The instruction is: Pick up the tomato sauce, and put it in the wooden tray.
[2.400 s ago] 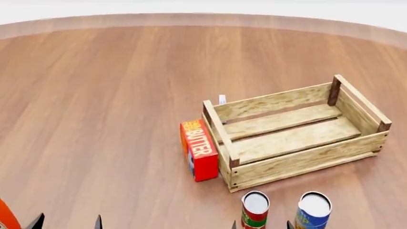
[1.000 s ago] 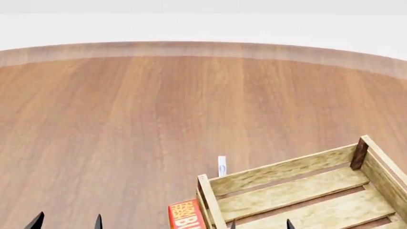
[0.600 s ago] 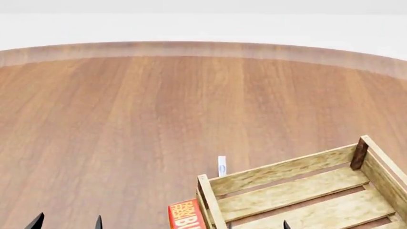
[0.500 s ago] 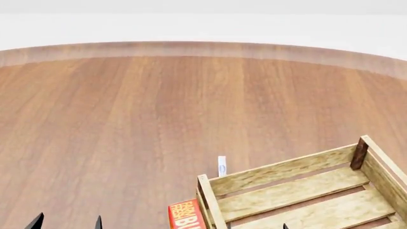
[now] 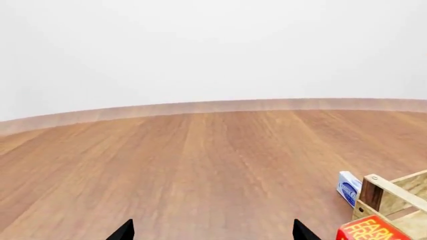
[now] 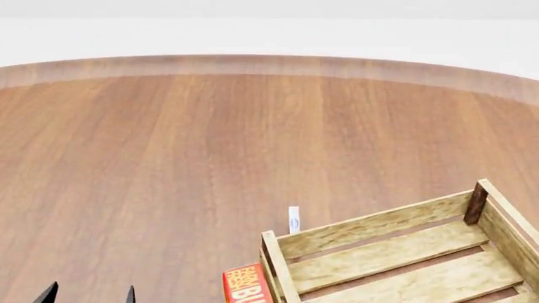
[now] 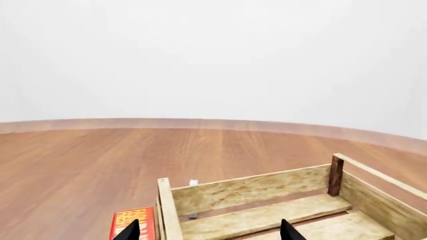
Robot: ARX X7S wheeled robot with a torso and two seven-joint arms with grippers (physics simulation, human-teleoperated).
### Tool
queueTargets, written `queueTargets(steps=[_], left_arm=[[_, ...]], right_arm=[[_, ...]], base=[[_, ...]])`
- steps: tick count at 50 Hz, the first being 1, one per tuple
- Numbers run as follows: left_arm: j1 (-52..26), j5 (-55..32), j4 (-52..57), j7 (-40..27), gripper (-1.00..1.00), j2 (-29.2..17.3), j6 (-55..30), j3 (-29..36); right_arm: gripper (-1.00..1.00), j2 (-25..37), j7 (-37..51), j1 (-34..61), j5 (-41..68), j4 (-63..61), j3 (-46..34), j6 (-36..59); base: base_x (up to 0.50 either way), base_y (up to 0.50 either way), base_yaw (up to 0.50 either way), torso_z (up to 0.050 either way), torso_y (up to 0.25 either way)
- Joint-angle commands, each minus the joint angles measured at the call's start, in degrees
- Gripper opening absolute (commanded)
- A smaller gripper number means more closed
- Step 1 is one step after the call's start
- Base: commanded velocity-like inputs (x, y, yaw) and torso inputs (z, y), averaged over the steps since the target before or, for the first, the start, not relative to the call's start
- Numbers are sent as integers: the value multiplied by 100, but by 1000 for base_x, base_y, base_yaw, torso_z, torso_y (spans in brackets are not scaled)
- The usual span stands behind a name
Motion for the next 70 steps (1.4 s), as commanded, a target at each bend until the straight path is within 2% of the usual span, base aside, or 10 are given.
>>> queueTargets(steps=[1, 13, 27, 56, 70], left_arm=[[-9, -124, -65, 51, 100, -35, 140, 48], [-30, -185, -95, -20, 100, -96, 169, 120], [-39, -246, -97, -95, 100, -159, 176, 195], [-38, -347, -81, -226, 100, -267, 203, 333], [-52, -395, -102, -276, 100, -317, 222, 383]], right_arm=[[100, 60, 194, -953, -73, -326, -32, -827], [100, 55, 457, -1558, -143, -161, -96, -1613], [100, -69, 912, -1650, -127, 496, -9, -2264], [100, -44, 1376, -1642, -351, 1281, -322, -2592], [100, -65, 1442, -1204, -186, 2101, -499, -2521]], base=[[0, 0, 0, 0, 0], [0, 0, 0, 0, 0], [0, 0, 0, 0, 0], [0, 0, 0, 0, 0], [0, 0, 0, 0, 0]])
